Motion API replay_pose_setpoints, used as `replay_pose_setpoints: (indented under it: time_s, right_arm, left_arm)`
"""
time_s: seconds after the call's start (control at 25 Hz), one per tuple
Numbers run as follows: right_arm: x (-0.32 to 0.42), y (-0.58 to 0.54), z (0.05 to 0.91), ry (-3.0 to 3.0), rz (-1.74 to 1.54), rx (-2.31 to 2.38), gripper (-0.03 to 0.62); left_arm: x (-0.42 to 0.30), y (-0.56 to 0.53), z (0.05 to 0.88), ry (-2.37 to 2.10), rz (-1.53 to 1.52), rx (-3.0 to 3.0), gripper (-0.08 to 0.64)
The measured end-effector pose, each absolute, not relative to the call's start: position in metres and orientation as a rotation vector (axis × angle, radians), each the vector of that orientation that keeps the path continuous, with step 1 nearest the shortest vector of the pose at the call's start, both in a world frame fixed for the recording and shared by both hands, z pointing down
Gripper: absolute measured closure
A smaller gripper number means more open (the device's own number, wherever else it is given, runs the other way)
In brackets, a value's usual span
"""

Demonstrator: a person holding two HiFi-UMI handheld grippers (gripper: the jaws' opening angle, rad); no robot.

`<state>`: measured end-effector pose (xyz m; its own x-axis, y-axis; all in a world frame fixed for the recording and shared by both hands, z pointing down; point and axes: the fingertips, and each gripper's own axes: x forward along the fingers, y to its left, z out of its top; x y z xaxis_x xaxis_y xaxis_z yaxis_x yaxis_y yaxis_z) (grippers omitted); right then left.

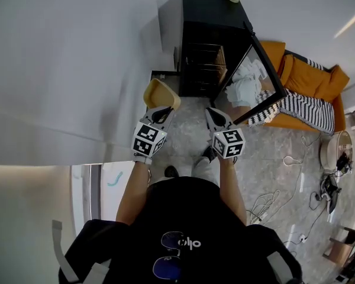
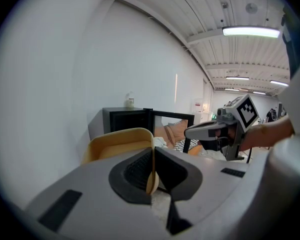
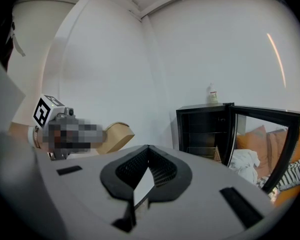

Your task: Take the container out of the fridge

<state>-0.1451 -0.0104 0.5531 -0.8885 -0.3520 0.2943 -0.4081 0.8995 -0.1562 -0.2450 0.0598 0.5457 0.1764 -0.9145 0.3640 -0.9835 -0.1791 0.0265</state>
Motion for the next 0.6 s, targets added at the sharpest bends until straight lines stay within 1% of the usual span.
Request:
replay_pose_setpoints:
  time_s: [0.24,0.6]
  right_arm:
    - [-0.136,0.029,0.558,-2.811,0.296,0.541,0.584]
    - [-0.129,0.045,0.558,-2.813,0.283,0.522,0.584]
  left_arm:
    - [-0.235,0.099,0.550,-1.843,0.381,2.185,0.540]
    - [-0.227,0.113,0.553,-1.847,0.364,2.184,0.540]
